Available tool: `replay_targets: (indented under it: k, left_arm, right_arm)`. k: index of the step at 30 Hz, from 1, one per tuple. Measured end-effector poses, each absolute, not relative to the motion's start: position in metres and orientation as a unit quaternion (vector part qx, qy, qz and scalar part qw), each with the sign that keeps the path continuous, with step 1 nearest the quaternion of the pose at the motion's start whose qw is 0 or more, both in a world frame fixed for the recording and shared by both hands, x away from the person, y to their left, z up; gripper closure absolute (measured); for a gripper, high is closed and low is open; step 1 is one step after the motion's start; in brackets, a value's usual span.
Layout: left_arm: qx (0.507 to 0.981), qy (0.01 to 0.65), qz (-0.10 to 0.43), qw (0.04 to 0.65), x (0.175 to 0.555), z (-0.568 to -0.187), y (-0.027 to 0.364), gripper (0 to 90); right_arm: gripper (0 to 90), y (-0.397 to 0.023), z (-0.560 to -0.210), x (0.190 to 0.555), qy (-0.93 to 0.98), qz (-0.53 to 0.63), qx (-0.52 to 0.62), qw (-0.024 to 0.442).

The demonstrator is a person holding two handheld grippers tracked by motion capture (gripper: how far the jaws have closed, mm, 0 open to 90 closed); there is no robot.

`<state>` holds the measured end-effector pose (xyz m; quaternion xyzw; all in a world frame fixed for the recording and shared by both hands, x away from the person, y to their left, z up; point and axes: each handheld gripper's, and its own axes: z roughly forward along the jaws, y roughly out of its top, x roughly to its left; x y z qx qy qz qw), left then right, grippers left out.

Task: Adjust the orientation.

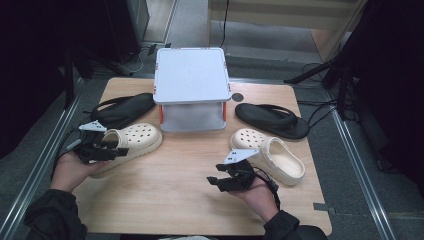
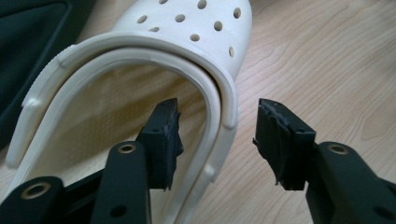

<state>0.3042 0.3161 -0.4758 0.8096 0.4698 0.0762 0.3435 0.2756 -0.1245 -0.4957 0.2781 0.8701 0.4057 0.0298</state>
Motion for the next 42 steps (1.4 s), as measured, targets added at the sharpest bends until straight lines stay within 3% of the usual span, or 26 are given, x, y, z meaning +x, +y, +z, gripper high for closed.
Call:
replay_targets:
  k: [4, 11, 32, 42]
  left_arm:
    - [0.812, 0.461, 0.070, 0.350, 0.311, -0.475, 0.314, 56.2]
    - [0.817, 0.458, 0.056, 0.346, 0.317, -0.481, 0.311, 74.8]
    - [0.815, 0.468, 0.074, 0.334, 0.313, -0.466, 0.308, 77.2]
    - [0.819, 0.439, 0.072, 0.362, 0.298, -0.441, 0.273, 76.9]
  right_arm:
    - [44.6, -0.132, -0.496, 0.272, 0.865, 0.408, 0.290, 0.035]
    - [44.6, -0.138, -0.496, 0.271, 0.862, 0.405, 0.300, 0.042]
    - [44.6, -0.138, -0.496, 0.273, 0.863, 0.409, 0.294, 0.039]
    - [44.6, -0.137, -0.495, 0.274, 0.862, 0.412, 0.293, 0.038]
